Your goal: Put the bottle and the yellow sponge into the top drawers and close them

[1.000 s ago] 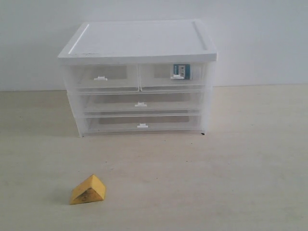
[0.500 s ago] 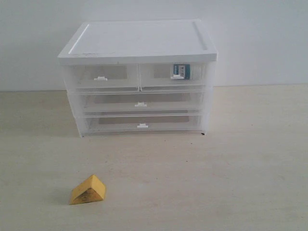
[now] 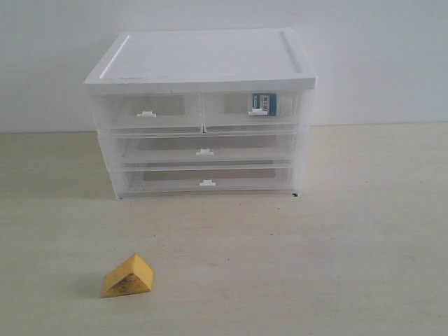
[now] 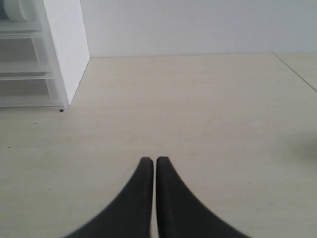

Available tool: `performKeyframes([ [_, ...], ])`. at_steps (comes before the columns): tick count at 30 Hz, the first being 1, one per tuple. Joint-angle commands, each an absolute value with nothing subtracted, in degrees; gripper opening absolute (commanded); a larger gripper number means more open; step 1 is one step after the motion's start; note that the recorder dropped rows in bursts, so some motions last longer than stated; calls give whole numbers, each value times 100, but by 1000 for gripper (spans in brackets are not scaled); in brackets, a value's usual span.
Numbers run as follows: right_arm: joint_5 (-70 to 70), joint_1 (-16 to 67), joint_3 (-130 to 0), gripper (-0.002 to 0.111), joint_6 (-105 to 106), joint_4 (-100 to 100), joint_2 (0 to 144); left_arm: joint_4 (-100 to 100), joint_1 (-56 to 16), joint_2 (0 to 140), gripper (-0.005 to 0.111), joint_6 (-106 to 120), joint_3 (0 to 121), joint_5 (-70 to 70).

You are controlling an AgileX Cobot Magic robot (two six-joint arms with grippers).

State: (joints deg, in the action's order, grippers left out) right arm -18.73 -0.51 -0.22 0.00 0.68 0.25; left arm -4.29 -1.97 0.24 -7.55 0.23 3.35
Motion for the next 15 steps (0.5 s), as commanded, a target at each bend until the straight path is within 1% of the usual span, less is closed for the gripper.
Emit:
performKeyframes([
  [1,-1836,-64,0,0,0,75,0,-533,-173,0,4,-1045,0,1128],
  [8,-1836,-64,0,0,0,75,0,-516,-173,190,4,-1591,75,2407],
  [15,-1836,-64,0,0,0,75,0,0,-173,1764,4,-1453,1103,2149],
])
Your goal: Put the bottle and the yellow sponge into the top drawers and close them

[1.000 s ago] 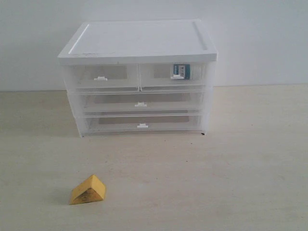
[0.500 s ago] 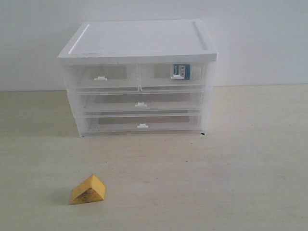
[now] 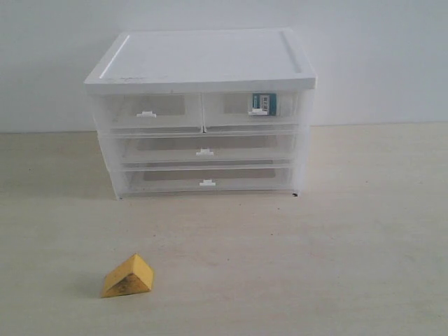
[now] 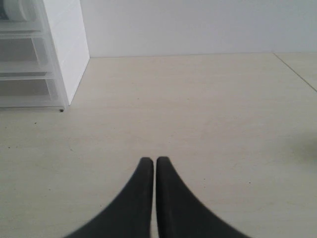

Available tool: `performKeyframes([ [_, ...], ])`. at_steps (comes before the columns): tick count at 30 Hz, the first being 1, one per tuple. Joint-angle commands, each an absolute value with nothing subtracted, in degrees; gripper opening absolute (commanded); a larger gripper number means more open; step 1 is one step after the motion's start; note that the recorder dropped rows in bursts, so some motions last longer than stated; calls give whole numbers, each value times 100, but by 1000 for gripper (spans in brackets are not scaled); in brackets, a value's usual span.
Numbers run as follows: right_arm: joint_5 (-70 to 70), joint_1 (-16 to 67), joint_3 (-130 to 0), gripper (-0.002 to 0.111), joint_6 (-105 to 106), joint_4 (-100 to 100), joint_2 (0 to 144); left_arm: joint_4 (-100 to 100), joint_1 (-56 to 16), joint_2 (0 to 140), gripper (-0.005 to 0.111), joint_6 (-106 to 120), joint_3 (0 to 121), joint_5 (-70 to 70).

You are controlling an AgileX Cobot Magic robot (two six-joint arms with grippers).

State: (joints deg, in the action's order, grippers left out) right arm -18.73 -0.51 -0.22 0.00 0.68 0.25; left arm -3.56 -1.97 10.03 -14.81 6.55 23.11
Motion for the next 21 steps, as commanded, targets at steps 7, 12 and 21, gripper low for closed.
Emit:
performKeyframes([
  [7,-1836,-64,0,0,0,75,0,696,-184,3565,4,-1453,1948,1688],
  [12,-1836,-64,0,0,0,75,0,952,-184,4850,4,-1453,2160,2351],
  [21,-1848,-64,0,0,0,75,0,1012,-613,6685,4,-1268,2372,3508],
])
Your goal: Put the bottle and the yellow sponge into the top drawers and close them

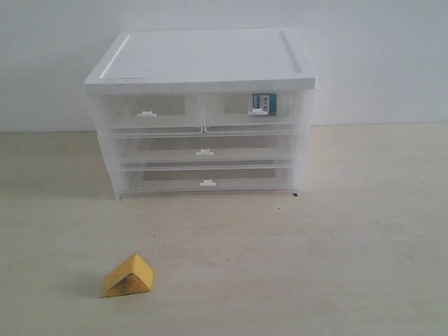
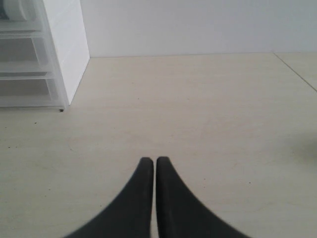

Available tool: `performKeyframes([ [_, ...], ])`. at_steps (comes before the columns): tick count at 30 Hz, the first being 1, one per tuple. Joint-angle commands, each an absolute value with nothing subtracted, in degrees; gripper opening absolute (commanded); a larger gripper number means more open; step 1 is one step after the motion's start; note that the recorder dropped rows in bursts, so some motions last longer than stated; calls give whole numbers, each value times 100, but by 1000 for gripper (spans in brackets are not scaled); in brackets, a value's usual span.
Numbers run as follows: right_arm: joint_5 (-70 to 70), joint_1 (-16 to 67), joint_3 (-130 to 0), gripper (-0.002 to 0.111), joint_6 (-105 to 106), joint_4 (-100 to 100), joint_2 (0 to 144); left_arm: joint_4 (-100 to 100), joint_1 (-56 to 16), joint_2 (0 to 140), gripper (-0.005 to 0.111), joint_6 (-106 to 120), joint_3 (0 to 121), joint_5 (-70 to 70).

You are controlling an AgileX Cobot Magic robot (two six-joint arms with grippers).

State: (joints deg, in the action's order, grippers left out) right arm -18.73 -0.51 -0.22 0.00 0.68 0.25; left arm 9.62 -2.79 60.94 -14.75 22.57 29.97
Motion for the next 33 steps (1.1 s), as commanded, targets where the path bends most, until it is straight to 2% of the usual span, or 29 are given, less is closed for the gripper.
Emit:
performKeyframes([
  [1,-1848,-64,0,0,0,75,0,985,-744,6829,4,-1185,2404,3538],
  [7,-1848,-64,0,0,0,75,0,-132,-1558,7560,4,-95,2605,3781],
  [18,-1848,-64,0,0,0,75,0,-1951,-3009,8872,4,854,2605,5748],
  [22,-1848,-64,0,0,0,75,0,-2110,-3274,9323,4,854,2630,6390],
  [33,-1848,-64,0,0,0,75,0,-2222,-3333,10238,5,854,3336,6442],
])
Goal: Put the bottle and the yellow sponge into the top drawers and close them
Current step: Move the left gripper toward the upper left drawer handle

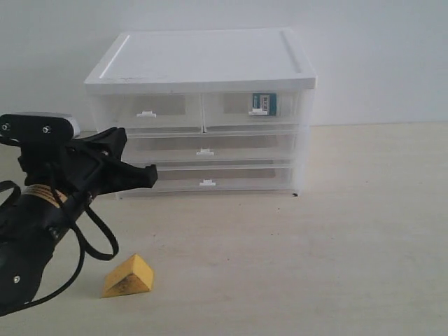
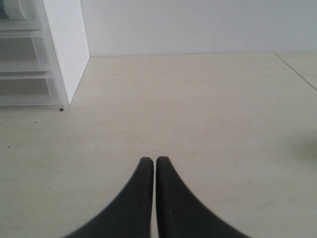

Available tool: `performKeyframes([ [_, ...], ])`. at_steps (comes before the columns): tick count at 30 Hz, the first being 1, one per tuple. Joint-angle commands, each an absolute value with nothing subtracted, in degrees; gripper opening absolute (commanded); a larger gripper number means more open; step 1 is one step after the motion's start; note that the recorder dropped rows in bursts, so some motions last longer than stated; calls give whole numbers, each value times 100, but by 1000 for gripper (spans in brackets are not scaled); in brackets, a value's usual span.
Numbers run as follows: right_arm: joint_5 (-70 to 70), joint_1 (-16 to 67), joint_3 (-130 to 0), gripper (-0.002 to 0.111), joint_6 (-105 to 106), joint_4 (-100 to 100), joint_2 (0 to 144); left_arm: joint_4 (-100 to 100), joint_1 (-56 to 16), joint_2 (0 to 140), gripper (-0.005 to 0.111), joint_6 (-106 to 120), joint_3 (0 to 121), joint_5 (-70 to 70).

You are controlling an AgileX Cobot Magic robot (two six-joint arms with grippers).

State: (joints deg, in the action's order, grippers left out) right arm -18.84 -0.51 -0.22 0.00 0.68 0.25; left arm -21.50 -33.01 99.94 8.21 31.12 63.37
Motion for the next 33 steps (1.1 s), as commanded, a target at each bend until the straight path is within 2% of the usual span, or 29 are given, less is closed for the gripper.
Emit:
performKeyframes([
  [1,-1848,-64,0,0,0,75,0,-2198,-3333,10294,7,854,3394,6442],
  [3,-1848,-64,0,0,0,75,0,-2131,-3333,10362,16,854,3472,6374],
  [9,-1848,-64,0,0,0,75,0,-1808,-3333,10389,64,854,3526,6339],
  [11,-1848,-64,0,0,0,75,0,-1737,-3333,10389,72,821,3524,6339],
  [20,-1848,-64,0,0,0,75,0,-1780,-3319,10791,74,599,3765,6996],
  [33,-1836,-64,0,0,0,75,0,-2418,-3319,11424,74,856,4354,6996],
])
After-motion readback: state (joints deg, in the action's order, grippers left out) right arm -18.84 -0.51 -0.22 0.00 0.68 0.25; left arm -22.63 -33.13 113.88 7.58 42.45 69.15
